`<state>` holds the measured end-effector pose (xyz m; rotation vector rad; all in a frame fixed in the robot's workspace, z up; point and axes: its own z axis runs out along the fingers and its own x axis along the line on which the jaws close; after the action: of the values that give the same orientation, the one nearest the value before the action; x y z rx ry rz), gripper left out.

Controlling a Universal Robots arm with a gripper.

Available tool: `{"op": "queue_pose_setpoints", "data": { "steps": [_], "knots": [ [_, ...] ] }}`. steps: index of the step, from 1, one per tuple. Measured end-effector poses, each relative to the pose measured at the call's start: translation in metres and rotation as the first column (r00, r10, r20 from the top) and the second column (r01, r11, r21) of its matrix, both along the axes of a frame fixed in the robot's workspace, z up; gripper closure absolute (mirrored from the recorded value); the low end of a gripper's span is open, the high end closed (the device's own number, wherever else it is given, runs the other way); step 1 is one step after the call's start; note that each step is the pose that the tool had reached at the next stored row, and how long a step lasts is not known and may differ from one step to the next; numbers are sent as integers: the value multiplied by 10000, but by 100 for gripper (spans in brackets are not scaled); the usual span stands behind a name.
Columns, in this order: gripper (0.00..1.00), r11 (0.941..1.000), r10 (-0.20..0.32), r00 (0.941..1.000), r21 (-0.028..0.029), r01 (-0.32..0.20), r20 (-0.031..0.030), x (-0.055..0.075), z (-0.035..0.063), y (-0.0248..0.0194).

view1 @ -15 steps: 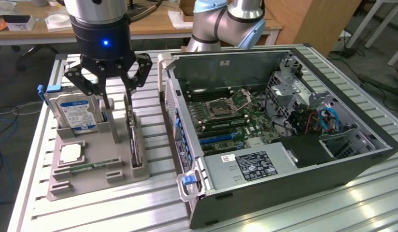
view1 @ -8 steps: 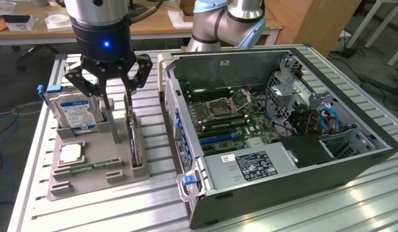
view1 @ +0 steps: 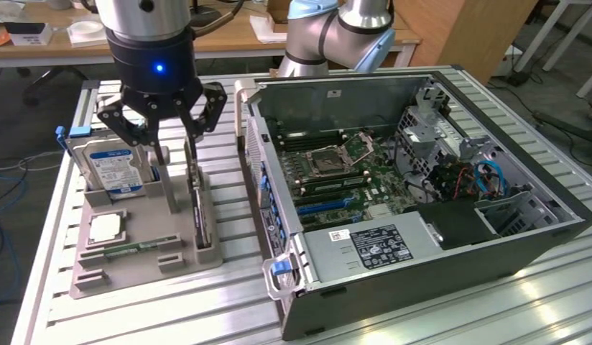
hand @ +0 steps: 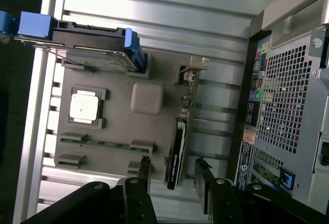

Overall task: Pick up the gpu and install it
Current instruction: 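Pick up the gpu and move the gpu toward the slot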

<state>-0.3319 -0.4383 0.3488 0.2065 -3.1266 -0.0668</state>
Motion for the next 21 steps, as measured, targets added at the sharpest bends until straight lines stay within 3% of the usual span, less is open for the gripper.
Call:
{"op": "queue_pose_setpoints", "data": {
  "steps": [21],
  "knots": [
    [53,9994,348,9994,0,-348,0,1,-53,-31]
  ]
}}
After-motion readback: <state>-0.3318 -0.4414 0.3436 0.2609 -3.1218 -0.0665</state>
